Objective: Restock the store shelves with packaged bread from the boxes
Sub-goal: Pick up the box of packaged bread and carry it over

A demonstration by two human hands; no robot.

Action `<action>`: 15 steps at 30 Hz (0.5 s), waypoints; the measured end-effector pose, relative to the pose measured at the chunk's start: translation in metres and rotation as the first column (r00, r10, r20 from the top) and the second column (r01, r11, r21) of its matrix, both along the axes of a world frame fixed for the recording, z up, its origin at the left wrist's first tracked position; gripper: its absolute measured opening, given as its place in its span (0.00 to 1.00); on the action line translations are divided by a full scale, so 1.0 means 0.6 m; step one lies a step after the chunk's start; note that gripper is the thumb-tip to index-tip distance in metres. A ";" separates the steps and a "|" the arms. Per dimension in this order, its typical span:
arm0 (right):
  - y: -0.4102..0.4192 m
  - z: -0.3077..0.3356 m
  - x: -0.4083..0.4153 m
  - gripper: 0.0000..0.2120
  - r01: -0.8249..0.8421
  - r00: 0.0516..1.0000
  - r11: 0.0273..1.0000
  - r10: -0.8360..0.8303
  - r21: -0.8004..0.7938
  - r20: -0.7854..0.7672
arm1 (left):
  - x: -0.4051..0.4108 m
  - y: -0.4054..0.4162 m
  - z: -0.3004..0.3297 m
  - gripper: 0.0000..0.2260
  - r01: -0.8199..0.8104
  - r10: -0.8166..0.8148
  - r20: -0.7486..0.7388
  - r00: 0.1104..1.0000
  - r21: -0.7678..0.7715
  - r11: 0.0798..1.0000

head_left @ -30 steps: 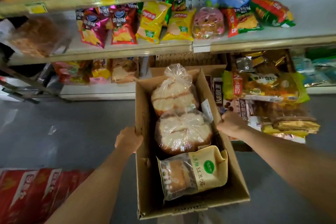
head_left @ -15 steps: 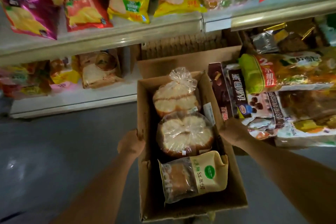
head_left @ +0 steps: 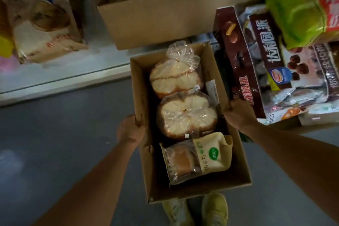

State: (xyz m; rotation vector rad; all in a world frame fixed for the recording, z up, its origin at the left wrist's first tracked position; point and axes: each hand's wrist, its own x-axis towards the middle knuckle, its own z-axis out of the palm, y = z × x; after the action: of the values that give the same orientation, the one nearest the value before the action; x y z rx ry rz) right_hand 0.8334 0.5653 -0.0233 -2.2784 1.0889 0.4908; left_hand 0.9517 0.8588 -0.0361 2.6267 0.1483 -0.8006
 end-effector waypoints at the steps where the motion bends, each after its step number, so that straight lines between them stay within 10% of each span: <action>1: -0.002 -0.012 0.000 0.13 0.003 1.000 1.000 -0.003 -0.009 0.004 | 0.001 -0.005 -0.013 0.15 -0.003 0.003 0.001 1.000 -0.011 1.000; 15: 0.015 -0.033 -0.005 0.12 0.077 0.988 0.996 -0.070 0.043 -0.139 | -0.012 -0.035 -0.070 0.11 -0.051 0.052 -0.138 0.989 0.013 0.999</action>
State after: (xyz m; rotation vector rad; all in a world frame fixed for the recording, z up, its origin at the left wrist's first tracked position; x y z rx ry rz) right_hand 0.8303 0.5742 -0.0434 -2.1809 1.2101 0.6445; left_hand 0.9446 0.8378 -0.0779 2.5650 0.2579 -0.9659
